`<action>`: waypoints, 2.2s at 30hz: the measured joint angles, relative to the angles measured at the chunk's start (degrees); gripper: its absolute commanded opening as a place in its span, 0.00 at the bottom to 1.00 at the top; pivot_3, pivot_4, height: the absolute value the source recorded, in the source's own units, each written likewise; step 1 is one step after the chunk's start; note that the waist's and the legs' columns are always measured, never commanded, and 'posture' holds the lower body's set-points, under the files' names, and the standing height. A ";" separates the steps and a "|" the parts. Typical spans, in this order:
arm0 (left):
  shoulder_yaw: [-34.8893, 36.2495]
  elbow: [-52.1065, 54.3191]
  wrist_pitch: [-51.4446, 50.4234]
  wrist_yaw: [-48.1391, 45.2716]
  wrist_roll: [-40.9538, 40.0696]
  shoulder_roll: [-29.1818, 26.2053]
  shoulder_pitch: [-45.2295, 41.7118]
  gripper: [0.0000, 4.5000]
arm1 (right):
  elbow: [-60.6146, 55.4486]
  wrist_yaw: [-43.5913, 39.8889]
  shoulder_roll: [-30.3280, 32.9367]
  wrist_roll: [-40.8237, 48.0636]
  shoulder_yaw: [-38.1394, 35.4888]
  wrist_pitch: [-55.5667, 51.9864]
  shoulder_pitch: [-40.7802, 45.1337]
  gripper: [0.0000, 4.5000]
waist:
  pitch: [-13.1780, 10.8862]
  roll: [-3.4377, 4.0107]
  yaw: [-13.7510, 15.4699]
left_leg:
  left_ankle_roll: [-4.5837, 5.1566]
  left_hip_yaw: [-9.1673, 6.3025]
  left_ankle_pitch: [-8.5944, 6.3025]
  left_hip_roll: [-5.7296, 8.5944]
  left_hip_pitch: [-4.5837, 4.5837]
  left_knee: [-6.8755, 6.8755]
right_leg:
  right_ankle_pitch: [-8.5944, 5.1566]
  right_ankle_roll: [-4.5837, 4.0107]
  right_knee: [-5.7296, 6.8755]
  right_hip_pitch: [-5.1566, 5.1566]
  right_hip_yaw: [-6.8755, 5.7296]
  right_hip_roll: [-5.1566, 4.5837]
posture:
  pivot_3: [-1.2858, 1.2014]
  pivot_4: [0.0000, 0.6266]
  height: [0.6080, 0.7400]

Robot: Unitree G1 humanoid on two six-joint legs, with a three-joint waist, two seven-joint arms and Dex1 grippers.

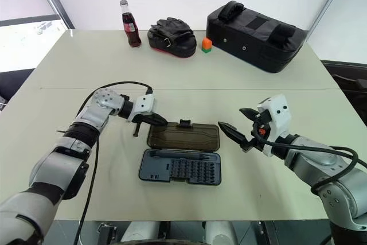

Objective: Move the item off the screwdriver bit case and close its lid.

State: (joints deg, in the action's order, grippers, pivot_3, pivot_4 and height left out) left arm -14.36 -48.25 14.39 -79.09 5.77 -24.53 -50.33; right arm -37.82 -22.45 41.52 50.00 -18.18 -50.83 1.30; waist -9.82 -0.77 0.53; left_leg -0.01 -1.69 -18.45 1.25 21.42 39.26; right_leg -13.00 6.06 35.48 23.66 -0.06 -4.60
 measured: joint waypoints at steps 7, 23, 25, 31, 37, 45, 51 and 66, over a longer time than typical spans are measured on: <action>-0.10 1.47 0.11 1.54 -0.27 -0.18 1.13 0.20 | 1.16 -0.62 0.00 -0.39 1.02 0.05 1.42 1.00 | 0.00 0.01 0.09 | 0.00 -0.01 0.00 0.01 0.01 0.00 | 0.00 0.00 -0.01 0.00 0.00 0.00 | 0.52 0.24 1.00; 9.26 2.76 -13.07 11.93 -9.32 0.16 1.90 0.99 | 1.12 -1.07 0.21 0.01 0.68 -0.12 1.34 1.00 | -0.06 -0.03 -0.01 | 0.00 -0.02 0.00 -0.01 0.11 0.00 | 0.00 0.00 -0.01 0.10 0.00 0.01 | 0.52 0.24 1.00; 14.45 7.04 -21.61 13.69 -14.76 -0.38 1.70 0.99 | 1.11 -0.99 0.30 1.20 -0.47 -0.49 1.82 1.00 | -0.07 -0.02 -0.11 | 0.00 -0.02 0.00 -0.02 0.11 -0.01 | 0.00 0.00 -0.01 0.10 0.00 0.00 | 0.52 0.24 1.00; 20.24 31.74 -45.79 15.08 -27.98 -5.14 7.32 0.81 | 2.34 -2.18 4.13 2.18 -2.25 -1.10 6.67 1.00 | -0.07 0.00 -0.53 | -0.01 -0.01 0.00 -0.03 0.10 -0.04 | 0.00 0.00 -0.08 0.09 0.04 -0.02 | 0.52 0.24 1.00; 18.14 43.85 -53.28 16.28 -31.07 -8.44 15.16 0.59 | 5.05 -4.27 4.63 0.94 -0.15 -1.05 7.43 1.00 | -0.07 0.00 -0.42 | -0.05 -0.01 0.03 -0.02 0.06 -0.05 | -0.01 -0.02 -0.06 0.08 0.05 -0.03 | 0.52 0.24 1.00; 4.86 24.68 -33.03 8.43 -19.16 -6.46 7.24 0.59 | 6.67 -5.96 4.35 -2.46 3.93 -0.09 8.09 1.00 | -0.08 0.01 0.61 | -0.08 -0.01 0.04 0.13 0.16 -0.04 | -0.01 -0.04 -0.20 0.05 0.01 -0.07 | 0.52 0.24 1.00; -0.47 -4.67 -16.56 2.24 -11.19 2.18 -9.77 0.59 | 4.58 -4.44 2.68 -2.88 3.03 0.01 4.62 1.00 | -0.08 -0.01 0.16 | 0.01 0.04 -0.01 0.30 0.43 -0.04 | -0.01 0.00 -0.29 0.28 0.01 -0.06 | 0.52 0.24 1.00; -6.94 -26.44 3.84 0.45 6.00 7.96 -20.16 0.59 | -9.29 5.73 2.66 10.49 -3.39 -3.87 1.56 1.00 | -0.08 -0.03 0.32 | 0.00 0.02 0.01 0.24 0.90 0.03 | 0.01 0.02 -0.15 0.81 0.01 -0.04 | 0.52 0.24 1.00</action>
State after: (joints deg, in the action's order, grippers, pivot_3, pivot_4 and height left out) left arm -21.30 -74.70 18.23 -78.63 11.77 -16.57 -70.48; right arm -47.11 -16.72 44.18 60.50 -21.58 -54.70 2.86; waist -9.90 -0.80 0.85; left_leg -0.01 -1.67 -18.45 1.50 22.32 39.29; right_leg -12.99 6.08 35.34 24.47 -0.06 -4.65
